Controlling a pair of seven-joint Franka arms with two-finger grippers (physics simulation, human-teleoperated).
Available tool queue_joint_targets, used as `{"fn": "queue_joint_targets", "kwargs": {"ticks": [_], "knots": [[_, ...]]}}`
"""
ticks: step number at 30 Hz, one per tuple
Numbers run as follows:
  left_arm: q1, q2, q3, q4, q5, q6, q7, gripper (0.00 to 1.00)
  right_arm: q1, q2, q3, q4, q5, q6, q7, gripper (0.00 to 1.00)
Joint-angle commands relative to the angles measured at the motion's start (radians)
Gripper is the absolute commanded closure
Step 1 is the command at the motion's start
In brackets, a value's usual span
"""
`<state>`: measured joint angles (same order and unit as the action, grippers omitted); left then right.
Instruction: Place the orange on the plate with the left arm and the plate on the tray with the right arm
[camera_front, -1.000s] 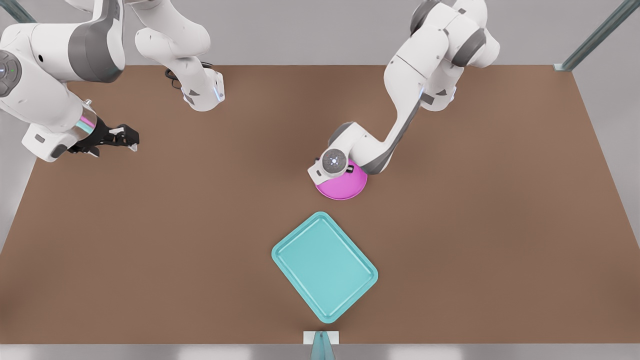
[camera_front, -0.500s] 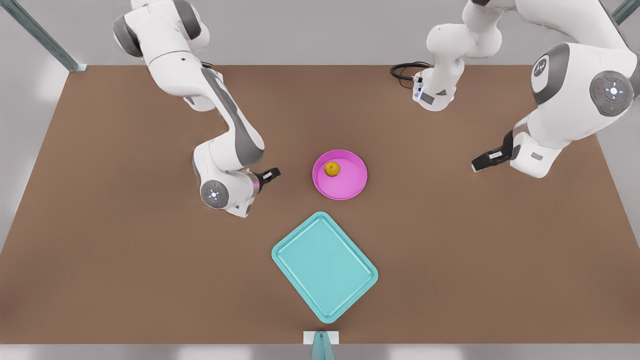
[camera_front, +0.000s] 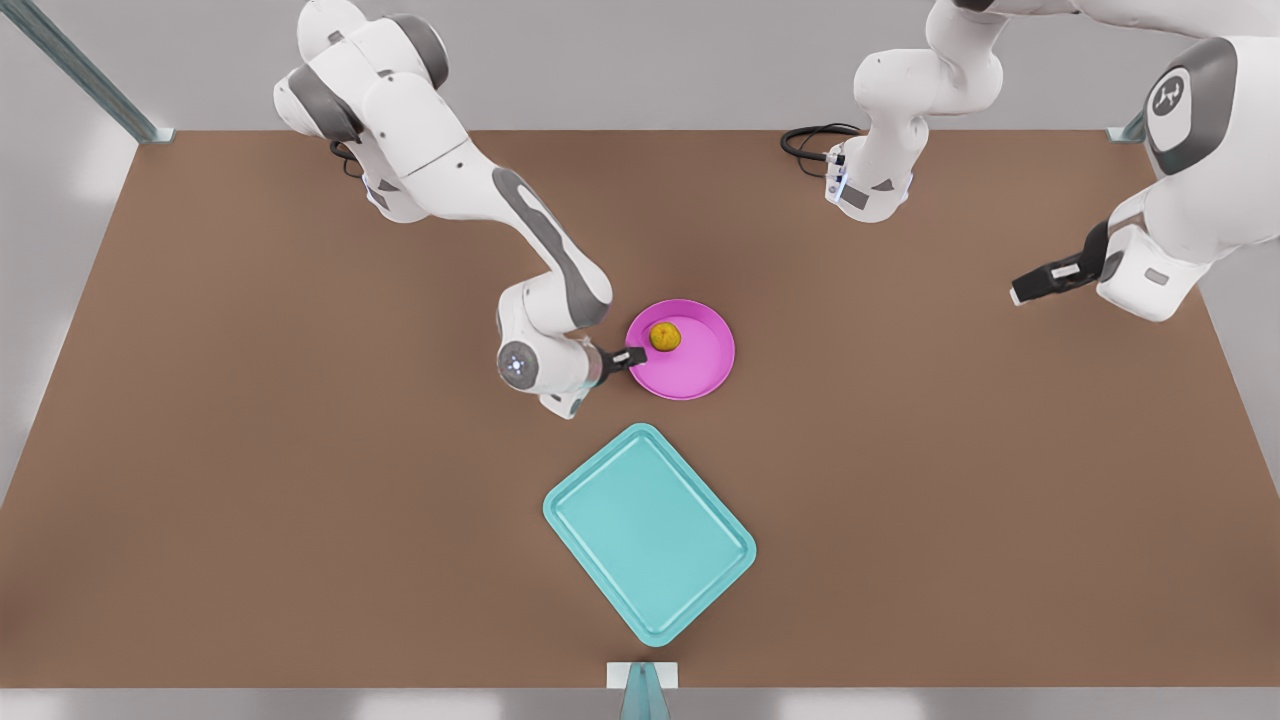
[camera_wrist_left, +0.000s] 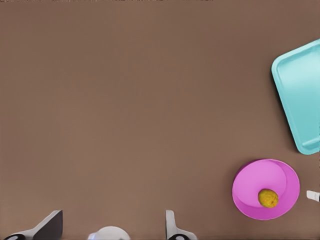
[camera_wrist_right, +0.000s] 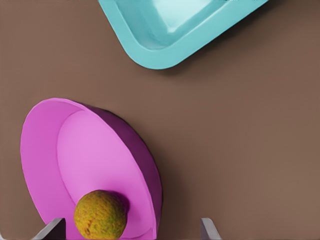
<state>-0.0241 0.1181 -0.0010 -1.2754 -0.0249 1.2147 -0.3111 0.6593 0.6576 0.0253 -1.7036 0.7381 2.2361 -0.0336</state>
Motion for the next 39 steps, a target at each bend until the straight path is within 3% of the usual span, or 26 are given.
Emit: {"fn": "queue_joint_targets", "kwargs": {"ticks": [1, 12, 13, 14, 15, 19, 31, 39], "knots": [[0.006, 0.006, 0.001, 0.016, -0.004, -0.015, 0.132, 0.0, 0.005, 0.025, 0.001, 0.015, 0.029, 0.068, -0.055, 0.0], [0.006, 0.031, 0.001, 0.028, -0.003, 0.009, 0.139, 0.0, 0.054, 0.086, 0.011, 0.027, 0.027, 0.071, -0.055, 0.0], [0.004, 0.029, 0.001, 0.028, -0.003, -0.004, 0.138, 0.0, 0.054, 0.086, 0.016, 0.029, 0.027, 0.071, -0.057, 0.03], [0.006, 0.029, 0.001, 0.028, -0.004, -0.004, 0.139, 0.0, 0.056, 0.086, 0.018, 0.029, 0.027, 0.071, -0.057, 0.27], [0.004, 0.029, 0.001, 0.028, -0.004, -0.004, 0.139, 0.0, 0.056, 0.091, 0.018, 0.03, 0.026, 0.071, -0.057, 0.36], [0.004, 0.028, -0.001, 0.03, -0.004, -0.004, 0.139, 0.0, 0.054, 0.109, 0.019, 0.045, 0.026, 0.068, -0.055, 0.56], [0.004, 0.02, -0.005, 0.031, -0.006, -0.004, 0.133, 0.0, 0.053, 0.12, 0.022, 0.068, 0.023, 0.056, -0.055, 0.77], [0.003, 0.023, -0.013, 0.031, -0.007, -0.001, 0.127, 0.0, 0.033, 0.088, 0.028, 0.114, 0.021, 0.051, -0.058, 0.79]]}}
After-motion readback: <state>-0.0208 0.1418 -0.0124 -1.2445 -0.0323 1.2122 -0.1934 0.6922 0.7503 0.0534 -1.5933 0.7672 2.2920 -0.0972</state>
